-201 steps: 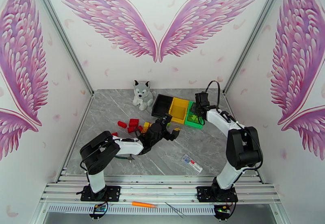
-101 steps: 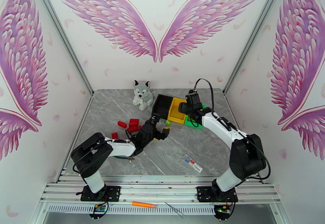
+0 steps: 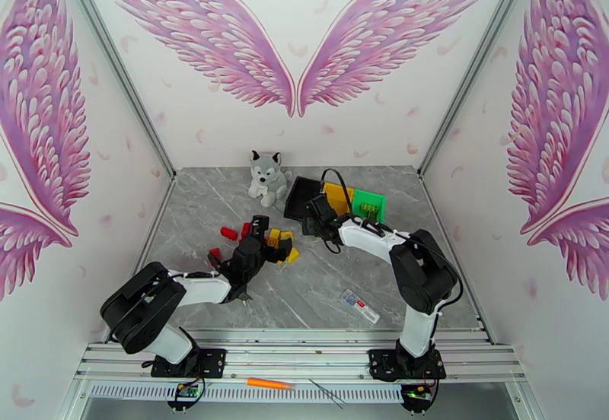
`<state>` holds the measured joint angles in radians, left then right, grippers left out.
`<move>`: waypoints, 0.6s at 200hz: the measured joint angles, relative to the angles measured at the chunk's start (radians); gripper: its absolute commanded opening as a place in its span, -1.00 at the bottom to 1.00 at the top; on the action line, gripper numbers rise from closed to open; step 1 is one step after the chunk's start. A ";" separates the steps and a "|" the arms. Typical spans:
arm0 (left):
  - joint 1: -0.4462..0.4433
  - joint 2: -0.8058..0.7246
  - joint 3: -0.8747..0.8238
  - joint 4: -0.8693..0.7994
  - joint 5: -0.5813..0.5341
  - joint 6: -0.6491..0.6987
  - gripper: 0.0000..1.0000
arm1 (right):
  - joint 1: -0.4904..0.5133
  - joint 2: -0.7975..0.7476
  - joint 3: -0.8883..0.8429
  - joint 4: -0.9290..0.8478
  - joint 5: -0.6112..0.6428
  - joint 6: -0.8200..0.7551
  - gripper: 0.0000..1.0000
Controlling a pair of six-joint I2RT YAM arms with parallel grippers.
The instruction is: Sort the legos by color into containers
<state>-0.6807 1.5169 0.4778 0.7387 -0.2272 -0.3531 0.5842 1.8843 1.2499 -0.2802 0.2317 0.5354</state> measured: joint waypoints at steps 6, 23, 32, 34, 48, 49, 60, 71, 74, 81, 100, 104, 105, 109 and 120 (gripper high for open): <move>0.000 -0.012 -0.006 0.000 -0.003 0.000 0.97 | 0.001 0.010 0.000 0.014 0.002 0.022 0.27; 0.000 -0.046 -0.022 0.000 -0.009 0.001 0.97 | 0.002 0.041 0.000 0.050 0.008 0.088 0.17; 0.001 -0.060 -0.029 0.000 -0.013 0.001 0.98 | 0.002 0.058 0.000 0.064 0.014 0.123 0.17; 0.001 -0.063 -0.031 0.000 -0.014 0.000 0.98 | 0.002 0.060 0.000 0.066 0.015 0.125 0.17; 0.002 -0.078 -0.041 0.000 -0.023 0.001 0.98 | 0.002 0.082 -0.006 0.086 0.026 0.172 0.18; 0.002 -0.079 -0.041 0.000 -0.024 0.002 0.97 | 0.002 0.084 -0.008 0.090 0.027 0.177 0.19; 0.002 -0.086 -0.048 0.000 -0.029 0.001 0.97 | 0.002 0.091 -0.024 0.108 0.032 0.205 0.21; 0.002 -0.090 -0.054 0.000 -0.032 0.002 0.98 | 0.002 0.095 -0.040 0.117 0.040 0.233 0.22; 0.002 -0.090 -0.055 0.000 -0.032 0.002 0.98 | 0.002 0.095 -0.042 0.119 0.042 0.238 0.22; 0.002 -0.091 -0.056 0.000 -0.032 0.002 0.98 | 0.002 0.097 -0.047 0.123 0.048 0.252 0.23; 0.002 -0.092 -0.058 0.000 -0.032 0.002 0.98 | 0.002 0.102 -0.047 0.136 0.060 0.280 0.23; 0.002 -0.092 -0.058 0.000 -0.032 0.002 0.98 | 0.002 0.103 -0.047 0.140 0.064 0.284 0.22; 0.002 -0.092 -0.058 0.000 -0.032 0.002 0.97 | 0.002 0.103 -0.047 0.140 0.064 0.285 0.22; 0.002 -0.092 -0.059 0.000 -0.032 0.002 0.97 | 0.002 0.104 -0.047 0.144 0.068 0.288 0.22; 0.002 -0.092 -0.059 0.000 -0.032 0.002 0.97 | 0.002 0.109 -0.047 0.154 0.077 0.297 0.21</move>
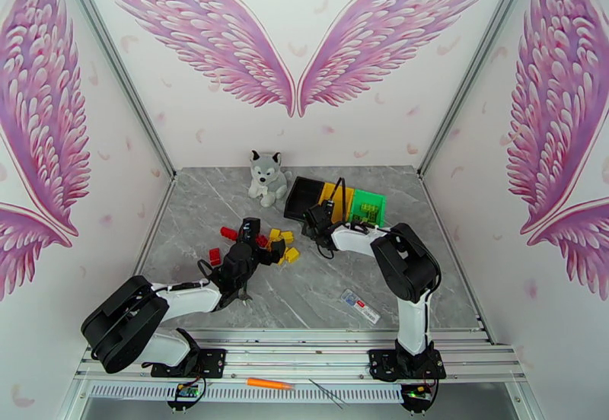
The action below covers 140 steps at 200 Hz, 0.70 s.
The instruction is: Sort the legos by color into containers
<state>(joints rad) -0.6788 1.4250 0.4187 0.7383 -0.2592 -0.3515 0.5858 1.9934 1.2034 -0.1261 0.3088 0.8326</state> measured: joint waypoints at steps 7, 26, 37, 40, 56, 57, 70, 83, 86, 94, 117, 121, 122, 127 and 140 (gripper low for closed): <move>0.000 0.000 0.000 0.000 0.000 0.000 0.97 | 0.000 0.004 0.000 0.005 0.003 0.004 0.20; 0.000 0.000 0.000 0.000 0.000 0.000 0.98 | 0.000 0.020 0.001 0.011 0.013 0.006 0.17; 0.000 0.000 0.000 0.000 0.000 0.000 0.98 | 0.000 0.027 0.006 0.009 0.024 0.004 0.15; 0.000 0.000 0.000 0.000 0.000 0.000 0.97 | 0.000 0.027 0.008 0.010 0.026 0.005 0.14; 0.000 0.000 0.000 0.000 0.000 0.000 0.97 | 0.005 0.041 0.022 0.010 0.034 -0.003 0.09; 0.000 0.000 0.000 0.000 0.000 0.000 0.97 | 0.005 0.041 0.023 0.010 0.034 -0.003 0.08; 0.000 0.000 0.000 0.000 0.000 0.000 0.98 | 0.006 0.043 0.024 0.011 0.041 -0.013 0.03; 0.000 0.000 0.000 0.000 0.001 0.000 0.97 | 0.007 0.045 0.024 0.010 0.047 -0.020 0.00; 0.000 0.000 0.000 0.000 0.000 0.000 0.97 | 0.008 0.045 0.024 0.010 0.048 -0.021 0.00; 0.000 0.000 0.000 0.000 0.001 0.000 0.98 | 0.011 0.045 0.024 0.010 0.051 -0.024 -0.03; 0.000 0.000 0.000 0.000 0.001 0.000 0.97 | 0.016 0.047 0.023 0.011 0.063 -0.037 -0.10; 0.000 0.000 0.000 0.000 0.001 0.000 0.97 | 0.017 0.047 0.023 0.011 0.065 -0.039 -0.11; 0.000 0.000 0.000 0.000 0.001 0.000 0.98 | 0.017 0.047 0.023 0.011 0.065 -0.040 -0.11; 0.000 0.000 0.000 0.000 0.001 0.000 0.98 | 0.019 0.047 0.023 0.011 0.067 -0.042 -0.13; 0.000 0.000 0.000 0.000 0.001 0.000 0.97 | 0.024 0.047 0.023 0.013 0.074 -0.049 -0.17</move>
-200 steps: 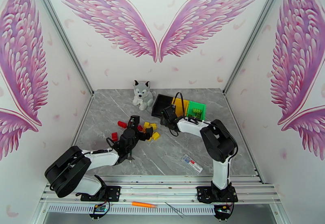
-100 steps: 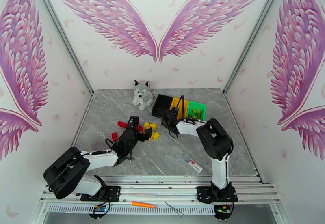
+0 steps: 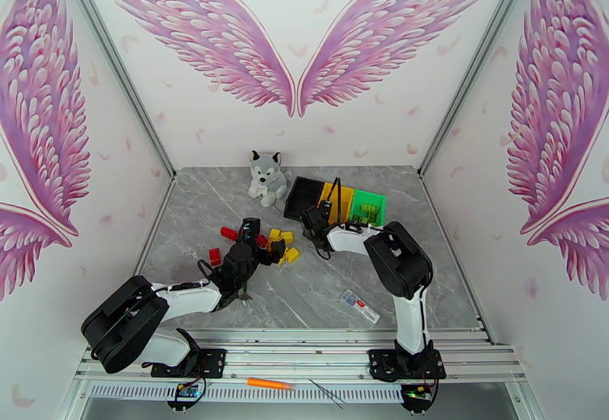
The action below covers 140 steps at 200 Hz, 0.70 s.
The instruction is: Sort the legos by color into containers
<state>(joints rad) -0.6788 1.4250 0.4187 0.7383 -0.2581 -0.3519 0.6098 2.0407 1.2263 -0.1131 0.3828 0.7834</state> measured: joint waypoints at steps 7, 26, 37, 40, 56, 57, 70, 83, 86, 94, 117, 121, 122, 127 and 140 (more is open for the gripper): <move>0.000 0.000 0.000 0.000 0.000 0.000 0.98 | 0.002 0.000 -0.002 0.003 0.004 -0.003 -0.18; 0.000 0.000 0.000 0.000 0.001 0.000 0.98 | 0.008 -0.006 -0.011 0.014 0.011 -0.014 -0.23; 0.000 0.000 0.000 0.000 0.002 0.000 0.98 | 0.010 -0.014 -0.022 0.020 0.011 -0.018 -0.26; 0.000 0.000 0.000 0.000 0.002 0.000 0.98 | 0.011 -0.016 -0.026 0.022 0.011 -0.019 -0.26; 0.000 0.000 0.000 0.000 0.003 0.000 0.97 | 0.014 -0.037 -0.053 0.026 0.011 -0.023 -0.29; 0.000 0.000 0.000 0.000 0.003 0.000 0.97 | 0.014 -0.039 -0.055 0.026 0.011 -0.023 -0.29; 0.000 0.002 0.000 0.000 0.003 0.001 0.97 | 0.015 -0.061 -0.085 0.027 0.010 -0.026 -0.30; 0.000 0.005 0.000 0.000 0.003 0.002 0.97 | 0.015 -0.088 -0.116 0.027 0.010 -0.029 -0.30; -0.002 0.007 0.001 0.000 0.003 0.004 0.97 | 0.015 -0.094 -0.122 0.027 0.010 -0.029 -0.29; -0.005 0.011 0.002 0.000 0.003 0.005 0.97 | 0.015 -0.114 -0.140 0.026 0.010 -0.033 -0.29; -0.027 0.034 0.020 -0.001 0.003 0.015 0.97 | 0.015 -0.194 -0.183 0.020 0.019 -0.050 -0.29; -0.032 0.039 0.024 0.000 0.003 0.017 0.97 | 0.014 -0.211 -0.191 0.019 0.021 -0.053 -0.28; -0.033 0.040 0.026 -0.001 0.003 0.018 0.98 | 0.014 -0.213 -0.192 0.019 0.023 -0.053 -0.28; -0.043 0.046 0.033 -0.001 0.003 0.021 0.97 | 0.011 -0.235 -0.201 0.018 0.027 -0.058 -0.28; -0.065 0.063 0.053 -0.001 0.003 0.031 0.98 | 0.001 -0.295 -0.223 0.012 0.033 -0.071 -0.28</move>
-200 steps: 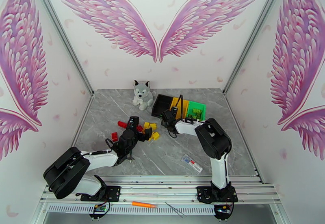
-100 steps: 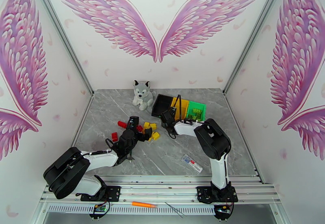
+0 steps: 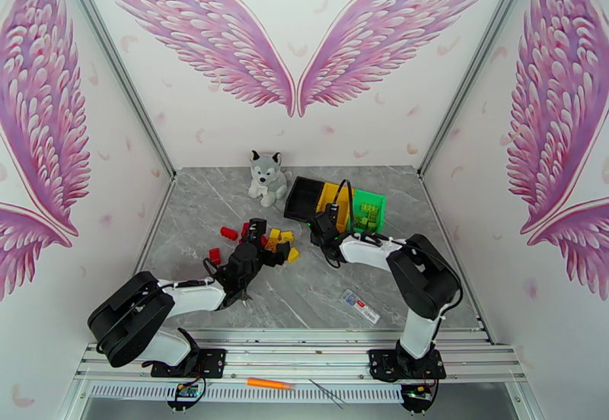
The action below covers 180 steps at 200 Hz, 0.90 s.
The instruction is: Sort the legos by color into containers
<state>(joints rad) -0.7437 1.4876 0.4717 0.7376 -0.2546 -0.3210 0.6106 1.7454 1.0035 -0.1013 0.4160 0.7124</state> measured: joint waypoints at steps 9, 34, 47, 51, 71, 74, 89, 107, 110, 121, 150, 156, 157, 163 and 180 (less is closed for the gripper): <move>-0.016 0.013 0.015 0.000 0.001 0.008 0.97 | -0.013 -0.039 -0.014 -0.004 0.004 -0.009 -0.28; -0.061 0.058 0.064 -0.001 0.000 0.027 0.97 | -0.094 -0.140 -0.051 -0.014 0.011 -0.031 -0.23; -0.085 0.081 0.089 -0.002 0.000 0.037 0.98 | -0.155 -0.181 -0.069 -0.019 0.010 -0.039 -0.22; -0.090 0.086 0.095 -0.003 0.000 0.041 0.97 | -0.176 -0.192 -0.072 -0.023 0.009 -0.042 -0.22; -0.114 0.108 0.122 -0.008 -0.001 0.056 0.97 | -0.275 -0.216 -0.074 -0.035 -0.006 -0.059 -0.21; -0.116 0.109 0.125 -0.008 -0.001 0.058 0.98 | -0.288 -0.217 -0.073 -0.038 -0.008 -0.060 -0.21; -0.121 0.116 0.134 -0.008 -0.002 0.063 0.98 | -0.340 -0.214 -0.061 -0.061 -0.016 -0.074 -0.18; -0.121 0.120 0.137 -0.009 -0.006 0.071 0.98 | -0.368 -0.193 -0.019 -0.096 -0.029 -0.088 -0.04; -0.121 0.121 0.137 -0.010 -0.008 0.072 0.98 | -0.370 -0.189 -0.010 -0.099 -0.031 -0.090 0.00; -0.121 0.121 0.137 -0.011 -0.013 0.076 0.98 | -0.377 -0.165 0.028 -0.112 -0.037 -0.103 0.12; -0.117 0.121 0.137 -0.017 -0.027 0.082 0.98 | -0.383 -0.135 0.082 -0.136 -0.053 -0.118 0.27; -0.116 0.121 0.137 -0.017 -0.027 0.082 0.98 | -0.383 -0.135 0.086 -0.139 -0.058 -0.123 0.29; -0.116 0.121 0.137 -0.018 -0.028 0.082 0.97 | -0.383 -0.135 0.086 -0.140 -0.058 -0.123 0.29; -0.114 0.121 0.137 -0.018 -0.029 0.082 0.98 | -0.383 -0.135 0.090 -0.143 -0.062 -0.124 0.32; -0.100 0.119 0.136 -0.020 -0.031 0.082 0.97 | -0.379 -0.135 0.090 -0.143 -0.078 -0.131 0.42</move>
<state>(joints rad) -0.8440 1.6062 0.6079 0.7174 -0.2855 -0.2394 0.2317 1.6100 1.0939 -0.2443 0.3382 0.5812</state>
